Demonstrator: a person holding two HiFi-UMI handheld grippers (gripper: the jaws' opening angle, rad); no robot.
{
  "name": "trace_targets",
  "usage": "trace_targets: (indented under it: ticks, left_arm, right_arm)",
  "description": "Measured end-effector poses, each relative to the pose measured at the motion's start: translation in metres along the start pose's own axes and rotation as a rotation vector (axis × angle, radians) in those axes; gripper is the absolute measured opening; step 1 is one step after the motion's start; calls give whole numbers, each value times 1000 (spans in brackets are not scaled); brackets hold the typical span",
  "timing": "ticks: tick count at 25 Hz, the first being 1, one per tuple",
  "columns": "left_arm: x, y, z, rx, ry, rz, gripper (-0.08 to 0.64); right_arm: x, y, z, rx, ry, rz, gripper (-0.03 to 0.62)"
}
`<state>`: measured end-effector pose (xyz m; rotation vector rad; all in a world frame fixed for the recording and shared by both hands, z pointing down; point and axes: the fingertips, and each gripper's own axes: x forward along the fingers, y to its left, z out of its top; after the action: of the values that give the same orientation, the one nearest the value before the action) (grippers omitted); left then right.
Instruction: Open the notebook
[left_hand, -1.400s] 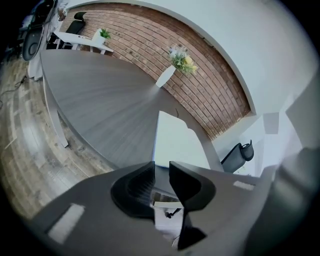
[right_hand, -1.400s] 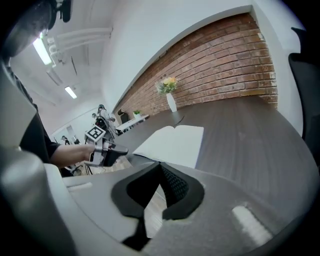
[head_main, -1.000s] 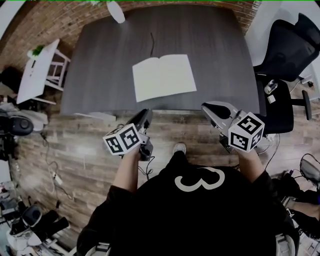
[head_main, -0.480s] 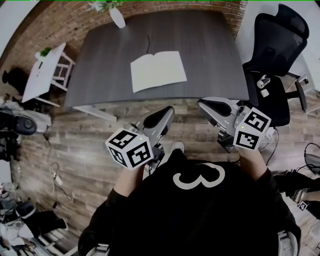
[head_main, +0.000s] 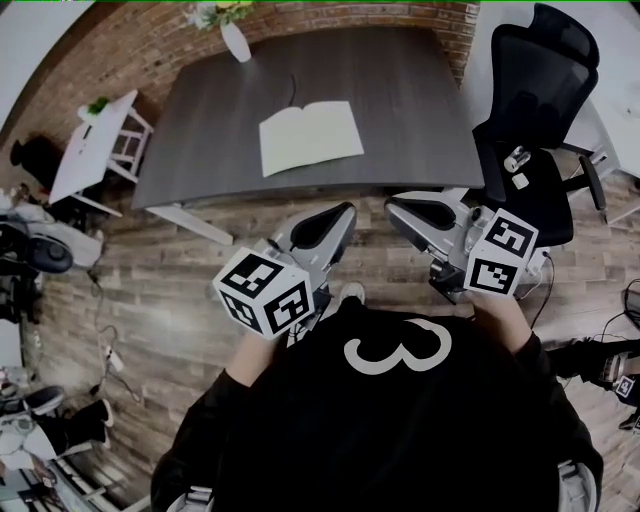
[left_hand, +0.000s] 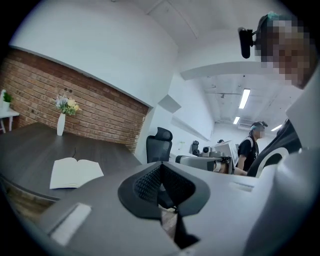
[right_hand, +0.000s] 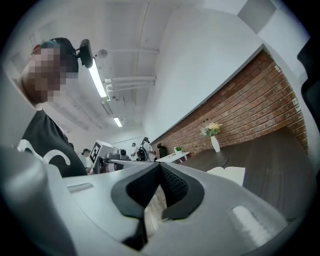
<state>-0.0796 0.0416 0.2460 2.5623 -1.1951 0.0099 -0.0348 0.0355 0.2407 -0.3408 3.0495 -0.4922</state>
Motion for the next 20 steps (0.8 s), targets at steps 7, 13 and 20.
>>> trace_targets:
  ticks: [7,13,20]
  left_arm:
    - [-5,-10,-1,44,1,11,15]
    - [-9,-11,-2,68,23,34,15]
    - [-15,-13,2,84,7,37,15]
  right_arm:
    - [-7,10,1,-26,-9,-20,2]
    - [-10,12,-1,-38,0,-33,2]
    - [-12,18,2,-68,8,-46,2]
